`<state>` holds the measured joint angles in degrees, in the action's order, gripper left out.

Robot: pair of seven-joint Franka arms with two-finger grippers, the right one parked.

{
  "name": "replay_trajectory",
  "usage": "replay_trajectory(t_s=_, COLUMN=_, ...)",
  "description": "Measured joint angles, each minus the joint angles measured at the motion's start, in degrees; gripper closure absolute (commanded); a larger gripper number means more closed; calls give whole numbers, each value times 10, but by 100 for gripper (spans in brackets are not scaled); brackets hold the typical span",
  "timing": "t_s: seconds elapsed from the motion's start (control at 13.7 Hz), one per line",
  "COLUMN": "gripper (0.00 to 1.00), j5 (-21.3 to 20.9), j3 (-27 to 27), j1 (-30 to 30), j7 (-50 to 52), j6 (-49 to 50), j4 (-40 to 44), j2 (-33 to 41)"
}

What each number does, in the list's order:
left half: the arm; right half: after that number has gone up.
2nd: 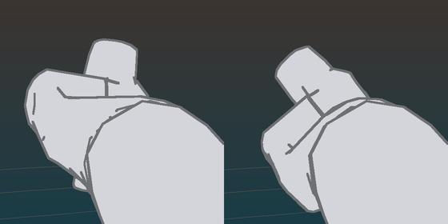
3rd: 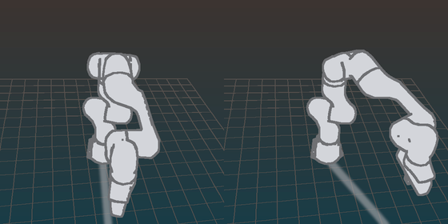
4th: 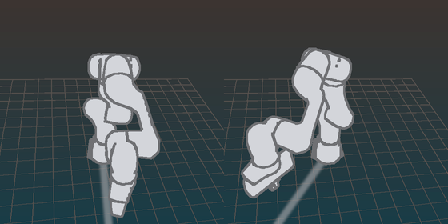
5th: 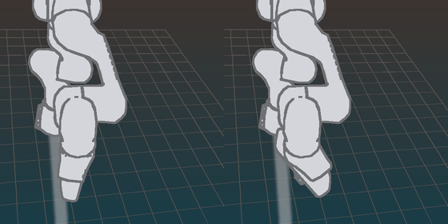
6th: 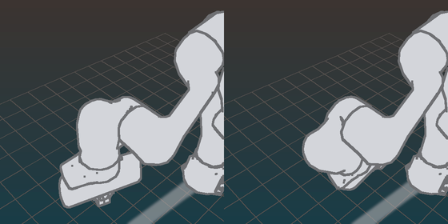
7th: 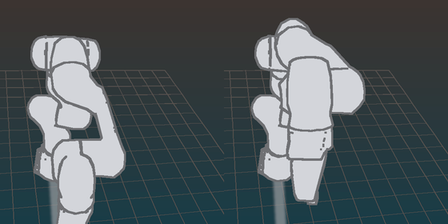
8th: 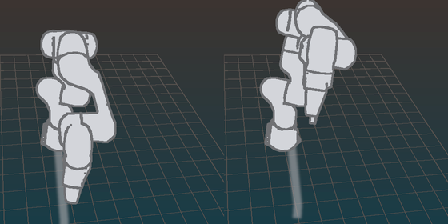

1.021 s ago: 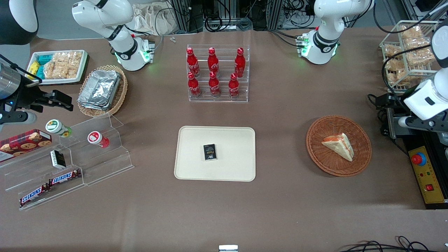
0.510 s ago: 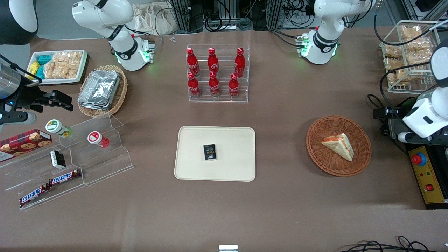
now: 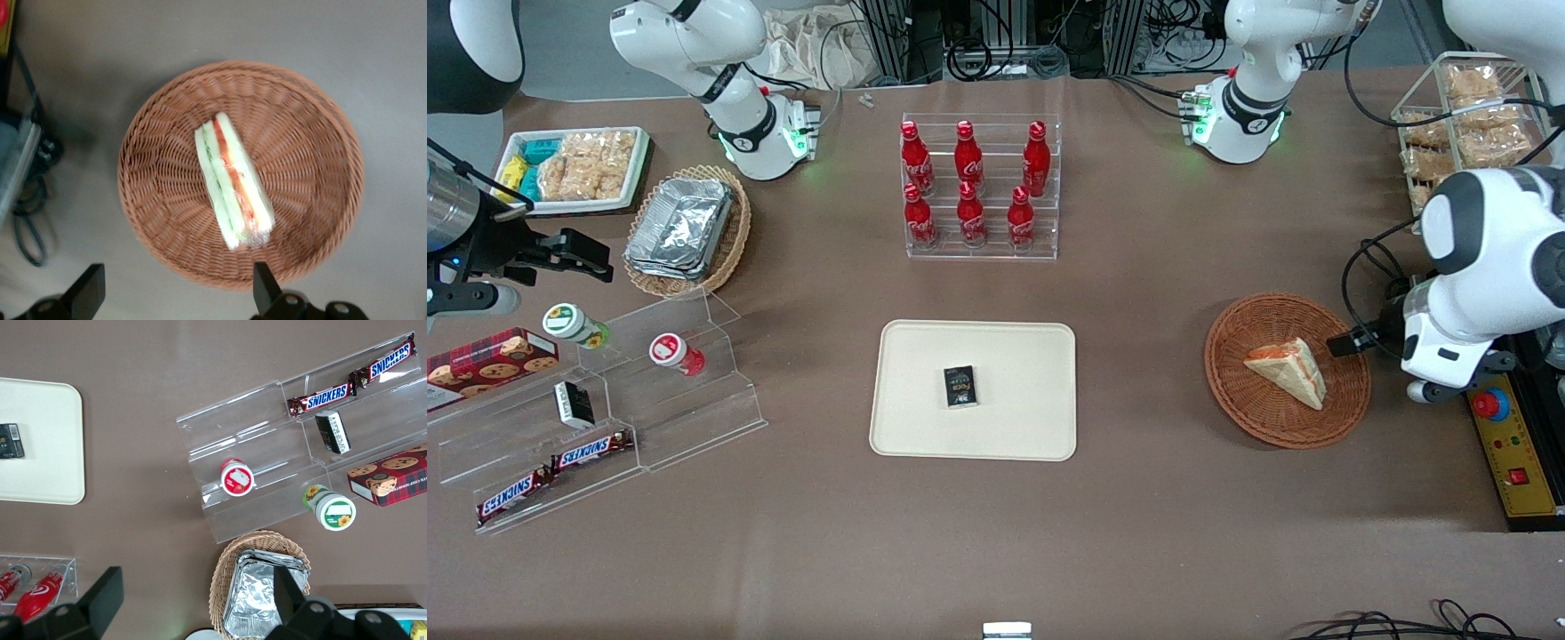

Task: Place sandwich from basket to tray
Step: 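Move the left gripper down over the sandwich in the wicker basket, then lower the open left gripper around the sandwich and close it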

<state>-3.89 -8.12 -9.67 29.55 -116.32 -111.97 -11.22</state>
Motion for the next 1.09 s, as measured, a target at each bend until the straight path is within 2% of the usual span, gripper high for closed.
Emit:
replay_trajectory(t_s=0.29, gripper=0, j5=0, j3=1, j1=-3, j7=168, j6=-64, j4=-43, j2=-7)
replay_trajectory(t_s=1.09, gripper=0, j5=0, j3=0, j1=0, j7=237, j6=-124, j4=-62, j2=-67)
